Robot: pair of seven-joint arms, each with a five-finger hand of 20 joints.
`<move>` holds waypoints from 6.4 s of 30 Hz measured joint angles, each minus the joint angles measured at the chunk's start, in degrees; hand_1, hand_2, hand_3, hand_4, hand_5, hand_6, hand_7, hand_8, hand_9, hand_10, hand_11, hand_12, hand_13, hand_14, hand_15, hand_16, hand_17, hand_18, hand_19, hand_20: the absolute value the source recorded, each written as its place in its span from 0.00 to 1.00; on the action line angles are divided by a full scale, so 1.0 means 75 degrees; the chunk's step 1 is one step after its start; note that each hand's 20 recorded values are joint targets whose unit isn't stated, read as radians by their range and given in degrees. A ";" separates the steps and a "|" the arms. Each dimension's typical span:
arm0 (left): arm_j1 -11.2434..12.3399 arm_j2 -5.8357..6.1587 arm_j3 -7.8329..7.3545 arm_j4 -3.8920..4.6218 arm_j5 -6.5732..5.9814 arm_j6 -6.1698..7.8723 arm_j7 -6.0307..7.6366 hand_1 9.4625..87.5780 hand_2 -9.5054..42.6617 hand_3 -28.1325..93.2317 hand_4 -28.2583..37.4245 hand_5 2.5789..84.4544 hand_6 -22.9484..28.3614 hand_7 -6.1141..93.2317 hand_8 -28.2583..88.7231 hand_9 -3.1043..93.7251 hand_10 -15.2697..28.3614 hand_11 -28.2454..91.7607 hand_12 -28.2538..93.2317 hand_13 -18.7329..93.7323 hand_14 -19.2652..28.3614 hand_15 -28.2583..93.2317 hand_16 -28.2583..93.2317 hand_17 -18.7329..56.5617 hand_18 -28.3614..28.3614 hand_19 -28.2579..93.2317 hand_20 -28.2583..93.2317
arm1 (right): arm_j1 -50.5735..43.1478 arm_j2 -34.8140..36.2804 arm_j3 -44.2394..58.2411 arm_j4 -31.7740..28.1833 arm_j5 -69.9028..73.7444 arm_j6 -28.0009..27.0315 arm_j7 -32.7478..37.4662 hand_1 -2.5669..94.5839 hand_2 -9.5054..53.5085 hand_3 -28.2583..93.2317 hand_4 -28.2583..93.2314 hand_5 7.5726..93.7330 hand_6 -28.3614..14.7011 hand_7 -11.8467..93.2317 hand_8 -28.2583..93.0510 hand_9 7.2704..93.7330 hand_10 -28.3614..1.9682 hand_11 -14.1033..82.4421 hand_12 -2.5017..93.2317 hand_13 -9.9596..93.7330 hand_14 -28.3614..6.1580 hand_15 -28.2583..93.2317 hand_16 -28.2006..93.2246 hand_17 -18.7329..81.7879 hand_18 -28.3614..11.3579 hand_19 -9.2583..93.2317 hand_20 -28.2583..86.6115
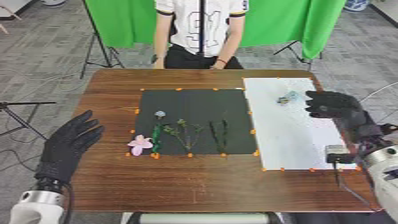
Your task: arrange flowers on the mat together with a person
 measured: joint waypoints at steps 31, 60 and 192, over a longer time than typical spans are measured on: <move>0.0053 0.0181 -0.0070 0.0020 -0.0418 0.0015 0.0086 0.17 0.17 0.83 0.08 0.42 0.51 0.25 0.17 0.37 0.65 0.43 0.37 0.44 0.74 0.47 0.25 0.20 0.93 0.62 0.28 | 0.3174 0.2968 -0.4797 0.2845 -0.6909 0.2575 0.2686 0.32 0.01 0.94 0.00 0.51 0.69 0.42 0.09 0.56 0.61 0.40 0.26 0.58 0.60 0.61 0.39 0.41 0.30 0.73 0.57; 0.0066 0.0210 -0.0080 0.0022 -0.0396 0.0005 0.0098 0.17 0.17 0.84 0.08 0.42 0.51 0.25 0.17 0.38 0.66 0.43 0.37 0.44 0.74 0.47 0.25 0.20 0.93 0.62 0.28 | 0.4365 0.2725 -0.6214 0.3596 -0.7023 0.2312 0.2784 0.54 0.00 0.90 0.00 0.68 0.77 0.59 0.20 0.85 0.77 0.39 0.57 0.78 0.72 0.69 0.53 0.48 0.34 0.77 0.60; 0.0085 0.0158 0.0203 0.0077 -0.0349 0.0108 0.0088 0.17 0.18 0.84 0.08 0.43 0.51 0.25 0.17 0.38 0.66 0.44 0.37 0.44 0.74 0.47 0.25 0.20 0.93 0.62 0.28 | 0.6419 -0.0039 -0.7110 0.0914 -0.3396 0.0557 0.0142 0.28 0.24 0.95 0.04 0.57 0.64 0.37 0.11 0.59 0.51 0.45 0.30 0.60 0.53 0.64 0.41 0.38 0.25 0.66 0.55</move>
